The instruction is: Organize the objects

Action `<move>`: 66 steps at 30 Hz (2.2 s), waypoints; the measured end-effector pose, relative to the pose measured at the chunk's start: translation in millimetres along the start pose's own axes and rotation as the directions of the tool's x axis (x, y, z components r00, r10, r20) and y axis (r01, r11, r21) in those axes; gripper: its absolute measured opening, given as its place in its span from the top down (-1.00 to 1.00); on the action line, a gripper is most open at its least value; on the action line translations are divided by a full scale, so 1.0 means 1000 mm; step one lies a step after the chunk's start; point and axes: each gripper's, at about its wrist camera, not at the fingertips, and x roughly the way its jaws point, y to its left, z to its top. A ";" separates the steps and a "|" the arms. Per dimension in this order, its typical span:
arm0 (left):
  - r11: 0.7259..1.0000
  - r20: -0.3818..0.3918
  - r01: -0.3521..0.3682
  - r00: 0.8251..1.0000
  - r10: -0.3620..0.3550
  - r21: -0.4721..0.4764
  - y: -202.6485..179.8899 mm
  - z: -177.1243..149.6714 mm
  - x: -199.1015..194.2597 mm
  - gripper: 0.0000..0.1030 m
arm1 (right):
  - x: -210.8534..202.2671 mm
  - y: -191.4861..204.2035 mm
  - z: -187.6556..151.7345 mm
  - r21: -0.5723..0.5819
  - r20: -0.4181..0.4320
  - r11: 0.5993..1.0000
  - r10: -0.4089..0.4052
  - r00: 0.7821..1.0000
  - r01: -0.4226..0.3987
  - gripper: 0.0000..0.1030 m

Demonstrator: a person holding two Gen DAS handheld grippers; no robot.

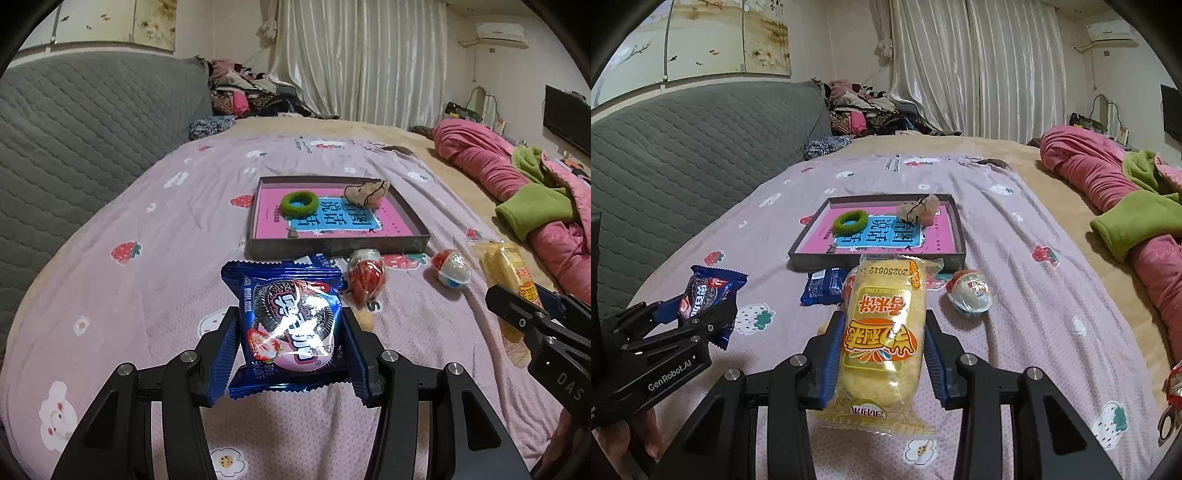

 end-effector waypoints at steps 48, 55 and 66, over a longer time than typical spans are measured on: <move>0.996 0.118 0.033 0.992 -0.043 0.084 -0.023 0.151 0.010 -0.05 | -0.002 -0.020 0.140 -0.124 0.144 0.992 0.008 0.990 0.010 0.21; 0.997 0.121 0.038 0.992 -0.045 0.065 -0.020 0.185 0.044 -0.05 | 0.031 -0.019 0.170 -0.124 0.171 0.992 0.035 0.985 -0.014 0.21; 0.998 0.112 0.044 0.992 -0.049 0.043 -0.009 0.208 0.115 -0.05 | 0.091 -0.027 0.193 -0.104 0.179 0.994 0.033 0.983 -0.015 0.21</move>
